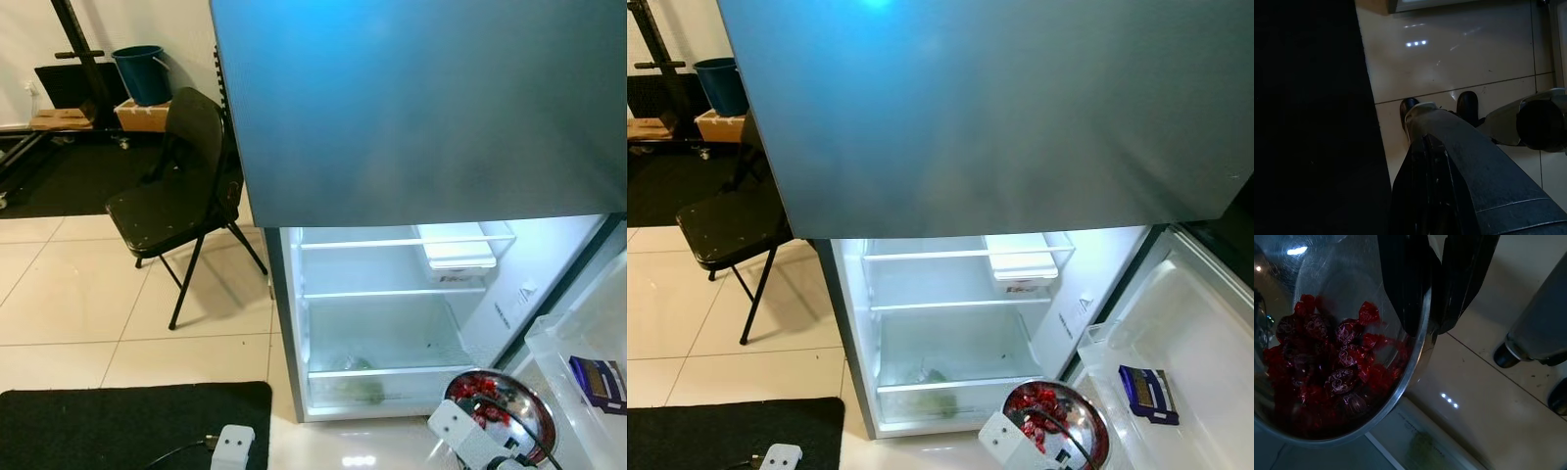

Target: Restocking fridge

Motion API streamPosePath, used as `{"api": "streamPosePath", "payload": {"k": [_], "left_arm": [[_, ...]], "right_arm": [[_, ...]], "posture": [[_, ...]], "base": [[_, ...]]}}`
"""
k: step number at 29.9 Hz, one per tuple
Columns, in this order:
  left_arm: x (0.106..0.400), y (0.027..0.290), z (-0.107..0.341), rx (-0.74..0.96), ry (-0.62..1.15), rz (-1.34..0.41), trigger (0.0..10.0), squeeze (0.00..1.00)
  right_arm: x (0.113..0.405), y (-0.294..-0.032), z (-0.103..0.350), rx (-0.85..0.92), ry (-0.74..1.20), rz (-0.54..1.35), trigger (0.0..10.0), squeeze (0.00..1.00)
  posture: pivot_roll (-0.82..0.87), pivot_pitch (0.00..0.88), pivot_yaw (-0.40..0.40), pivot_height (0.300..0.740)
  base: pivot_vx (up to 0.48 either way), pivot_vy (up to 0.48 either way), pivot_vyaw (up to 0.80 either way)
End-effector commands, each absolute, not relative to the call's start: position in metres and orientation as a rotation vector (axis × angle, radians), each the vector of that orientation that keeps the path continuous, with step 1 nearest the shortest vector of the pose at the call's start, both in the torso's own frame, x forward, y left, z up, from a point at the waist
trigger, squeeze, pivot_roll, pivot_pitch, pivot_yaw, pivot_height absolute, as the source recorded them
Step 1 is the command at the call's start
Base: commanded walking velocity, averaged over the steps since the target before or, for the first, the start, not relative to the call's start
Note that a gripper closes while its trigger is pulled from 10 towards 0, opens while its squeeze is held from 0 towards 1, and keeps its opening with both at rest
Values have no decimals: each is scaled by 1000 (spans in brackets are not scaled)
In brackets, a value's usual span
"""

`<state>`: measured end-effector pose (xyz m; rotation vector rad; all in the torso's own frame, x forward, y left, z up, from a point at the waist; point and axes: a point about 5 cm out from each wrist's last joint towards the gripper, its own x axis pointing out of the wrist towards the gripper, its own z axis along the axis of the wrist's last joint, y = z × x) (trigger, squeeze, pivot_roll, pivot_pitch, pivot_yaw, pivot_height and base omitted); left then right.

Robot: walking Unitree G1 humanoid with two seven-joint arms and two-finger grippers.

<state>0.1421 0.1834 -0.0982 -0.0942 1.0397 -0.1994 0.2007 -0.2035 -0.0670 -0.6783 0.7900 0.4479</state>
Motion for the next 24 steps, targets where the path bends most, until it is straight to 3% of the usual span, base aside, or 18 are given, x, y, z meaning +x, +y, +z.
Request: {"api": "streamPosePath", "payload": {"k": [1, 5, 10, 24], "left_arm": [[139, 182, -100, -103, 1047, -196, 10000, 0], [138, 182, -100, -103, 1048, -196, 10000, 0], [138, 181, -100, -105, 1048, -200, 10000, 0], [137, 182, -100, -103, 1051, -202, 10000, 0]], "right_arm": [[209, -206, -62, -713, 750, 431, 10000, 0], [213, -208, -59, -738, 731, 409, 10000, 0], [209, -238, -59, -880, 845, 281, 10000, 0], [196, -265, -60, -872, 977, 149, 10000, 0]], "posture": [[-26, 0, -10, 740], [-27, 0, -10, 740], [-27, 0, -12, 740], [-25, 0, -10, 740]], "base": [[0, 0, 0], [0, 0, 0], [0, 0, 0], [0, 0, 0]]}}
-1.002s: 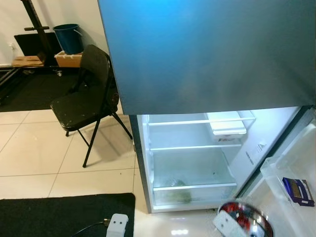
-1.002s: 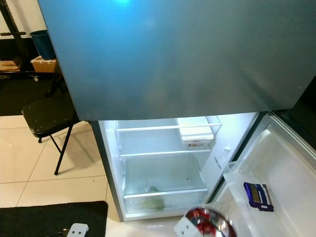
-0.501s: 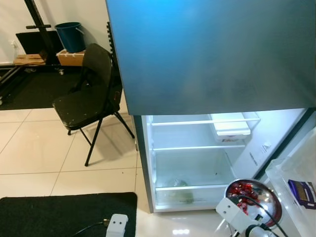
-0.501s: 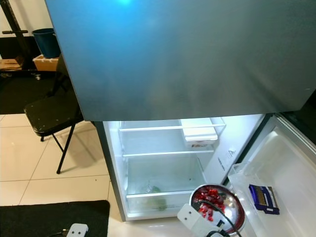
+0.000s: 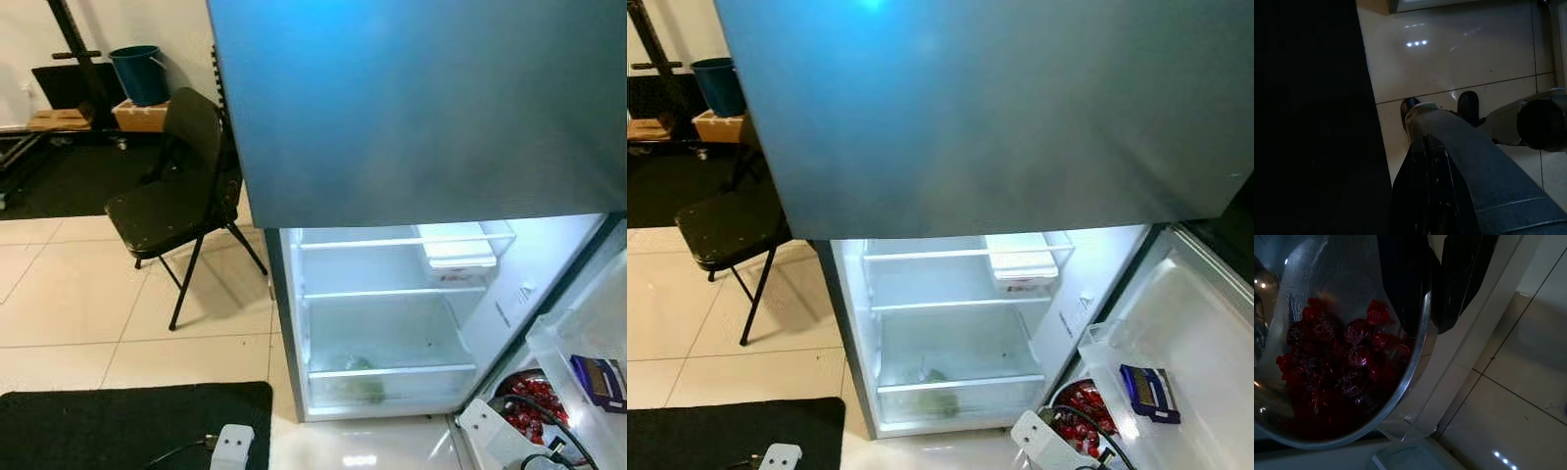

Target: Restocking fridge

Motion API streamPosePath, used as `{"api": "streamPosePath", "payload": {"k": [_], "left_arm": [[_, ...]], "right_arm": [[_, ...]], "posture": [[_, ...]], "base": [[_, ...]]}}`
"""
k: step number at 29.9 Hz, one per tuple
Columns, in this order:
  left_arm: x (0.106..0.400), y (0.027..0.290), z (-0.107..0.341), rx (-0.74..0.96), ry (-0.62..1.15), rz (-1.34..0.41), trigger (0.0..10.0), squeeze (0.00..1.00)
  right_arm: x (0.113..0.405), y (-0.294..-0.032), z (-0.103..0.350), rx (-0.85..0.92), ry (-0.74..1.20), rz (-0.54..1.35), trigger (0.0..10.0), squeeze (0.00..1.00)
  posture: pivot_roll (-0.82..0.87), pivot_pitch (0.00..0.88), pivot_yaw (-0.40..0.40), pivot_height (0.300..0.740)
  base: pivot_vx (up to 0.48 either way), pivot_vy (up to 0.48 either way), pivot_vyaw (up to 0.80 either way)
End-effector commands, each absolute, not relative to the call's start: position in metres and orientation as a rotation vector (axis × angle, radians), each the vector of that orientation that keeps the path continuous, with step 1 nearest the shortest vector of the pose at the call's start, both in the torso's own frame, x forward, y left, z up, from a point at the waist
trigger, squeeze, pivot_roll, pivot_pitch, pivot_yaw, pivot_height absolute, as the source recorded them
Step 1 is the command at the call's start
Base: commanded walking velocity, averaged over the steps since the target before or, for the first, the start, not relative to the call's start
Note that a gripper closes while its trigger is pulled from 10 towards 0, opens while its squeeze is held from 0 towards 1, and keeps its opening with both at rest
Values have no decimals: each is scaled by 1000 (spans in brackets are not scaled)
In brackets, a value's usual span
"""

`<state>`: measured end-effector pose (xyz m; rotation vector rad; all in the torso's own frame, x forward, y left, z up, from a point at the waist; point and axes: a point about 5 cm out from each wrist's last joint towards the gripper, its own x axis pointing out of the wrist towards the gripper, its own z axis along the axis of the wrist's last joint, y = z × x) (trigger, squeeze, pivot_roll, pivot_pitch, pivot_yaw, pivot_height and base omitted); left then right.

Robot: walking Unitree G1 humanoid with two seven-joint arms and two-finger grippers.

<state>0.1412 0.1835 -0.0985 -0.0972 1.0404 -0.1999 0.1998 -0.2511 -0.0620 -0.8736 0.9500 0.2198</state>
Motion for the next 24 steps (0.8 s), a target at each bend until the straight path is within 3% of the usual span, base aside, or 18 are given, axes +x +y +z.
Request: {"api": "streamPosePath", "payload": {"k": [1, 15, 18, 24], "left_arm": [[138, 182, -100, -103, 1051, -202, 10000, 0], [138, 182, -100, -102, 1049, -203, 10000, 0], [138, 182, -100, -102, 1050, -204, 10000, 0], [137, 181, -100, -105, 1051, -204, 10000, 0]], "right_arm": [[196, -268, -59, -878, 984, 132, 10000, 0], [195, -304, -44, -899, 1020, -73, 10000, 0], [195, -304, -44, -899, 1018, -71, 10000, 0], [197, -275, -56, -825, 986, 79, 10000, 0]], "posture": [[-25, 0, -10, 740], [-27, 0, -7, 740], [-27, 0, -7, 740], [-27, 0, -9, 740]], "base": [[0, 0, 0], [0, 0, 0], [0, 0, 0], [0, 0, 0]]}}
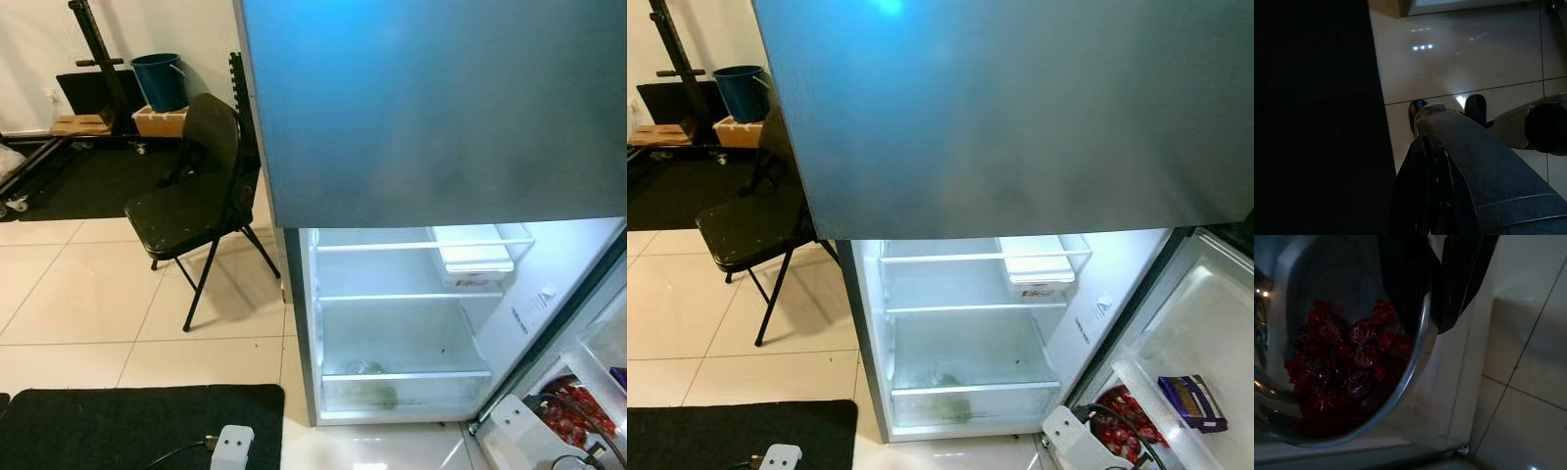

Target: Restocking fridge

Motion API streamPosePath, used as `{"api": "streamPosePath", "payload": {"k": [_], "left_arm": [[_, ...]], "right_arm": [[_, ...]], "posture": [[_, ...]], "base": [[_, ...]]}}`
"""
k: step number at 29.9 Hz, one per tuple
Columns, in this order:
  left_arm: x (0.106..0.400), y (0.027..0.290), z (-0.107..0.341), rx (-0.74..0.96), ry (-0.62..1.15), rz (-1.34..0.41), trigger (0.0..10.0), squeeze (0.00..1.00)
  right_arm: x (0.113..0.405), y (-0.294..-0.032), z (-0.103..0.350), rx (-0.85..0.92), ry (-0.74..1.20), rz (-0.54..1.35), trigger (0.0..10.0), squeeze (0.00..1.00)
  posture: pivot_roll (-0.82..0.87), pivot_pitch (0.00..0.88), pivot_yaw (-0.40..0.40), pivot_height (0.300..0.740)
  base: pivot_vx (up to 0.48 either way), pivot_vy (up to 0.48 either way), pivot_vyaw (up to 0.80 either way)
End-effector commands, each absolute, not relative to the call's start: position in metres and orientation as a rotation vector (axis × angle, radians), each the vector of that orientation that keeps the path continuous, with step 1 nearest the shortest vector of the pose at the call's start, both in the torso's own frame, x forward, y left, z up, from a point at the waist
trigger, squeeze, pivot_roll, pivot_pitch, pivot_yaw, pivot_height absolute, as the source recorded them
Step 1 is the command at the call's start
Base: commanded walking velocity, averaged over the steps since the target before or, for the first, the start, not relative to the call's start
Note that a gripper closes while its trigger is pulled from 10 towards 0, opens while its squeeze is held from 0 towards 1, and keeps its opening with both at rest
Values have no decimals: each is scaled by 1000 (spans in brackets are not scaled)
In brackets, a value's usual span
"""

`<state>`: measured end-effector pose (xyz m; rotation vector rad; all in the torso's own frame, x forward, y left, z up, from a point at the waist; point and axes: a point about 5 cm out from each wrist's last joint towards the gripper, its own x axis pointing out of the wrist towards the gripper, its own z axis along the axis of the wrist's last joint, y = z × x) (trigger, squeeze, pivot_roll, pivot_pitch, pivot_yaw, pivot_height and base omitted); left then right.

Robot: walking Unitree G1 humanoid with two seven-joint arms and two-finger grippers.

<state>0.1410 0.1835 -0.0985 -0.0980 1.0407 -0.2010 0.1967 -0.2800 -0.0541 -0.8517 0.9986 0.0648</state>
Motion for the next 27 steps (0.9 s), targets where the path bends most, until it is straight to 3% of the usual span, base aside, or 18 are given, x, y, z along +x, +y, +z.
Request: {"api": "streamPosePath", "payload": {"k": [1, 5, 14, 21, 27], "left_arm": [[137, 181, -100, -105, 1051, -205, 10000, 0], [137, 181, -100, -103, 1050, -206, 10000, 0], [138, 181, -100, -102, 1050, -208, 10000, 0], [138, 179, -100, -105, 1049, -211, 10000, 0], [144, 178, -98, -106, 1024, -227, 10000, 0]], "right_arm": [[196, -265, -60, -791, 983, 129, 10000, 0], [189, -237, -71, -686, 977, 262, 10000, 0], [184, -207, -78, -614, 917, 409, 10000, 0], [184, -196, -79, -615, 887, 438, 10000, 0], [163, -197, -89, -624, 967, 449, 10000, 0]], "posture": [[-27, 0, -9, 740], [-25, 0, -9, 740], [-28, 0, -10, 740], [-27, 0, -11, 740], [-20, 0, -16, 740]], "base": [[0, 0, 0], [0, 0, 0], [0, 0, 0], [0, 0, 0], [0, 0, 0]]}}
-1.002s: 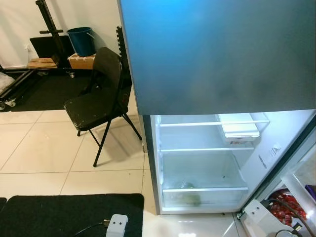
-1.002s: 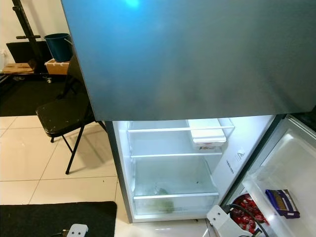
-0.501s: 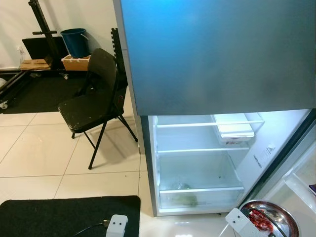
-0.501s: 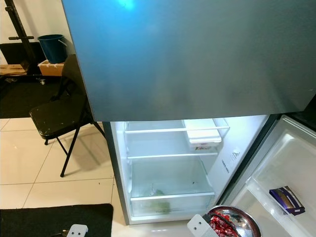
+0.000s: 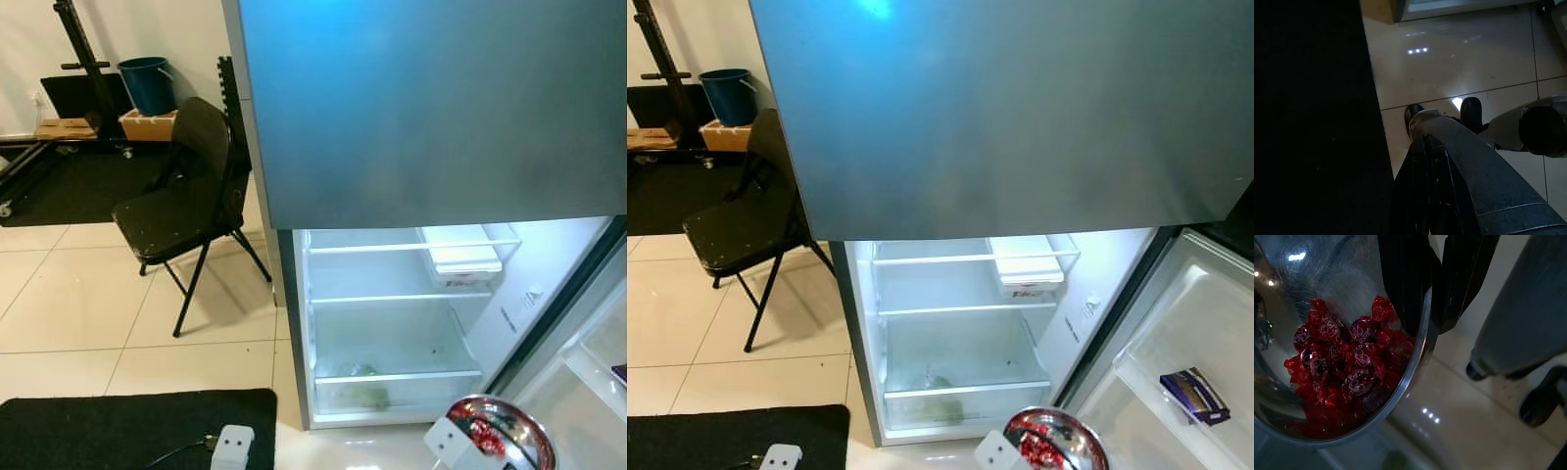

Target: Restocking fridge

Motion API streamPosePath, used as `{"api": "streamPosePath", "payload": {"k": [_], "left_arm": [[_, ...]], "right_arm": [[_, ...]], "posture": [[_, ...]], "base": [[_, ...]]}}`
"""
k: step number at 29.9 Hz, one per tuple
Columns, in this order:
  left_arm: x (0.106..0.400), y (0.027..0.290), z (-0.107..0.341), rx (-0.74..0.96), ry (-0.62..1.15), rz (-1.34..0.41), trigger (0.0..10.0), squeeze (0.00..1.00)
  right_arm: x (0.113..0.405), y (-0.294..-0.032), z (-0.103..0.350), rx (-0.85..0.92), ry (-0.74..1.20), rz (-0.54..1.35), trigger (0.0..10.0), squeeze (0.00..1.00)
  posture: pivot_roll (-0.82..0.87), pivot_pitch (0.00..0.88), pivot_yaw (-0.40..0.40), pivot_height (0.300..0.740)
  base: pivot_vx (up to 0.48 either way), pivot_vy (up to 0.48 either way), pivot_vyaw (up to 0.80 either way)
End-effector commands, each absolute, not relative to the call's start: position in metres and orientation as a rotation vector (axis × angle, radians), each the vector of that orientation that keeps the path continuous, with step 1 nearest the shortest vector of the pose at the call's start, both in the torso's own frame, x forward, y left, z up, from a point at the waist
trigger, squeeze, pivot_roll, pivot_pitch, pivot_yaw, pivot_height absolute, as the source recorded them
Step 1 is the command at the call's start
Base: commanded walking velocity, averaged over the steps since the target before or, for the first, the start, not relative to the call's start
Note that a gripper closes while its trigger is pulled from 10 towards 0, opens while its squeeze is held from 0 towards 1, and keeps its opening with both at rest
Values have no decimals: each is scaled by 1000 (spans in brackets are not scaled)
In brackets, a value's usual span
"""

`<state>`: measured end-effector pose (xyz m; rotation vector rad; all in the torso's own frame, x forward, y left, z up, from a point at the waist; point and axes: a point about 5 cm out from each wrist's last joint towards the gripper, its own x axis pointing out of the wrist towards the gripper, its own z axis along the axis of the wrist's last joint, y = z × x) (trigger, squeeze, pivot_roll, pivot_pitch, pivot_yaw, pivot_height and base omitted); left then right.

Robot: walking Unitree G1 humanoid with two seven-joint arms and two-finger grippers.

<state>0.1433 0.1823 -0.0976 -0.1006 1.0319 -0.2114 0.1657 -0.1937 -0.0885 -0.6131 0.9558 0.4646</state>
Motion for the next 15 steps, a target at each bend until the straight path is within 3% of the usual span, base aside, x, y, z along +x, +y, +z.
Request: {"api": "streamPosePath", "payload": {"k": [1, 10, 15], "left_arm": [[144, 178, -97, -109, 1021, -232, 10000, 0], [143, 182, -97, -116, 1025, -217, 10000, 0], [143, 181, -98, -113, 1024, -200, 10000, 0]], "right_arm": [[161, -197, -90, -620, 975, 448, 10000, 0], [148, -209, -93, -609, 1015, 430, 10000, 0], [148, -211, -93, -617, 1013, 432, 10000, 0]], "posture": [[-20, 0, -16, 740], [-28, 0, -11, 740], [-27, 0, -12, 740]], "base": [[0, 0, 0], [0, -448, 0], [0, 0, 0]]}}
